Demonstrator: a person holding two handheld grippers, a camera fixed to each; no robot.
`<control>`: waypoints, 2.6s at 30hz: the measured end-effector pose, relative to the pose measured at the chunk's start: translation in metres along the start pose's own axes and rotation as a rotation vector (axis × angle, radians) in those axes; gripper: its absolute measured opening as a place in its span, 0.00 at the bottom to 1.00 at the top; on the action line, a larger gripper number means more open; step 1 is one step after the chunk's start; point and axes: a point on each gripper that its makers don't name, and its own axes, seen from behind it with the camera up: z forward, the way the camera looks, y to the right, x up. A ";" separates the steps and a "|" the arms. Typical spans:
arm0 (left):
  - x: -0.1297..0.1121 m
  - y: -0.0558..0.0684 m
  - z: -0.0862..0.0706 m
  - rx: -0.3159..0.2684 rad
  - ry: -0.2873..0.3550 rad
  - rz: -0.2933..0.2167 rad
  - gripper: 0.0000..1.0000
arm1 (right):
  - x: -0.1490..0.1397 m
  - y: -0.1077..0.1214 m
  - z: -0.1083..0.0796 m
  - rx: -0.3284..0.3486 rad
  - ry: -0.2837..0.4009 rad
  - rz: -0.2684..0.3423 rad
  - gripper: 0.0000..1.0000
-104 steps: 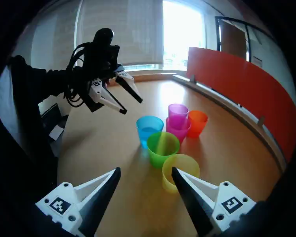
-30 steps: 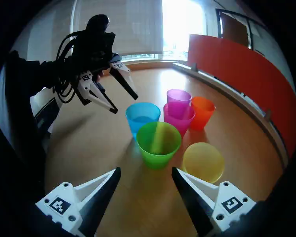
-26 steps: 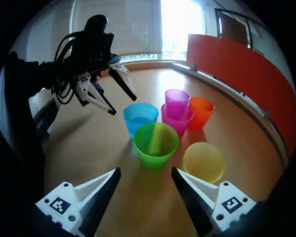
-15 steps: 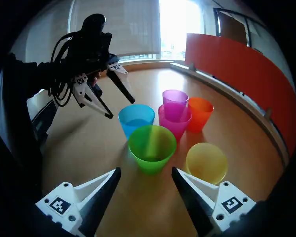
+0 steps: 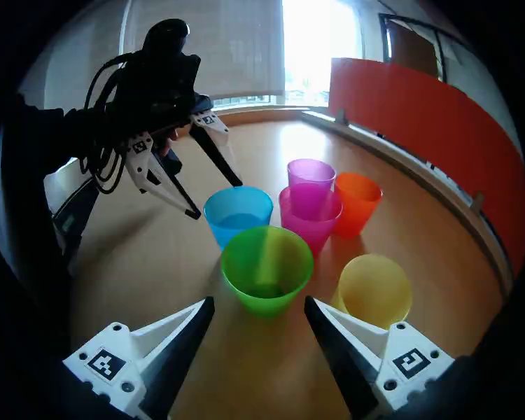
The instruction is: Pour water
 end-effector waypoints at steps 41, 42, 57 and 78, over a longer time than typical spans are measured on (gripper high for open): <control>0.013 0.007 0.035 -0.029 -0.028 0.021 0.86 | 0.014 0.008 0.025 -0.015 0.004 -0.005 1.00; 0.013 0.007 0.036 -0.028 -0.029 0.021 0.86 | 0.014 0.008 0.025 -0.016 0.003 -0.006 1.00; 0.016 0.010 0.045 -0.029 -0.017 0.009 0.86 | 0.015 0.009 0.029 -0.015 0.008 0.001 0.91; 0.015 0.012 0.044 -0.025 -0.013 0.003 0.83 | 0.026 0.002 0.023 0.010 0.047 0.023 0.88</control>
